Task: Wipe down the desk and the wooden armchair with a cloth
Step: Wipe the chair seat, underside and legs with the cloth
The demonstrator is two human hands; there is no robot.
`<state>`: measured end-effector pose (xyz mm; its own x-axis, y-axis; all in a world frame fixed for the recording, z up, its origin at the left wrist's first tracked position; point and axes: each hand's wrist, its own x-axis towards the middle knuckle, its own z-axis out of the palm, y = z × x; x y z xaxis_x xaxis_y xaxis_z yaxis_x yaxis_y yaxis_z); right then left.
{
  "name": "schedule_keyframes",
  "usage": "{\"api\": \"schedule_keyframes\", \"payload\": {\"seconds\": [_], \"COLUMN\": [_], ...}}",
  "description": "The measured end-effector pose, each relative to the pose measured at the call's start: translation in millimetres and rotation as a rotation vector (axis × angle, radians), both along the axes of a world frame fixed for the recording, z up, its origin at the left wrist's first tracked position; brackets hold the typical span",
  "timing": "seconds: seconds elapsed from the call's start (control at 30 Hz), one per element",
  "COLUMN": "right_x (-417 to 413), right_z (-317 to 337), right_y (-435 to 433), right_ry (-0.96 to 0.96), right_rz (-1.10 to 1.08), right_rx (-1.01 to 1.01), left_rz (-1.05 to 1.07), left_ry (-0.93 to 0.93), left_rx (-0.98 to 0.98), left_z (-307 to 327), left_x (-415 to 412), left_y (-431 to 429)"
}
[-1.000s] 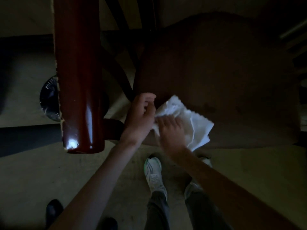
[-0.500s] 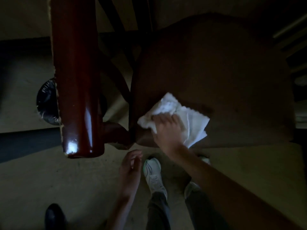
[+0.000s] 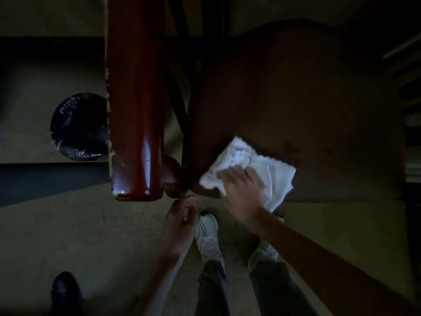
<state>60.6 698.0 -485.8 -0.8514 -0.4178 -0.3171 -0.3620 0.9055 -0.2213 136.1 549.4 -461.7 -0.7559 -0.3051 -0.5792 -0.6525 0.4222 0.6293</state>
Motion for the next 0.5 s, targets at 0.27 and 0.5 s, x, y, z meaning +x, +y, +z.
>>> {"api": "schedule_keyframes", "payload": {"seconds": [0.27, 0.5], "right_x": [-83, 6], "right_z": [-5, 5], "right_y": [-4, 8], "right_ry": [0.106, 0.005], "right_rz": [0.01, 0.137], "right_rx": [0.134, 0.124], "left_rz": [-0.077, -0.103], "left_ry": [0.006, -0.012], "left_rx": [0.044, 0.022], "left_z": [-1, -1], "left_x": [-3, -2], "left_y": [1, 5]}}
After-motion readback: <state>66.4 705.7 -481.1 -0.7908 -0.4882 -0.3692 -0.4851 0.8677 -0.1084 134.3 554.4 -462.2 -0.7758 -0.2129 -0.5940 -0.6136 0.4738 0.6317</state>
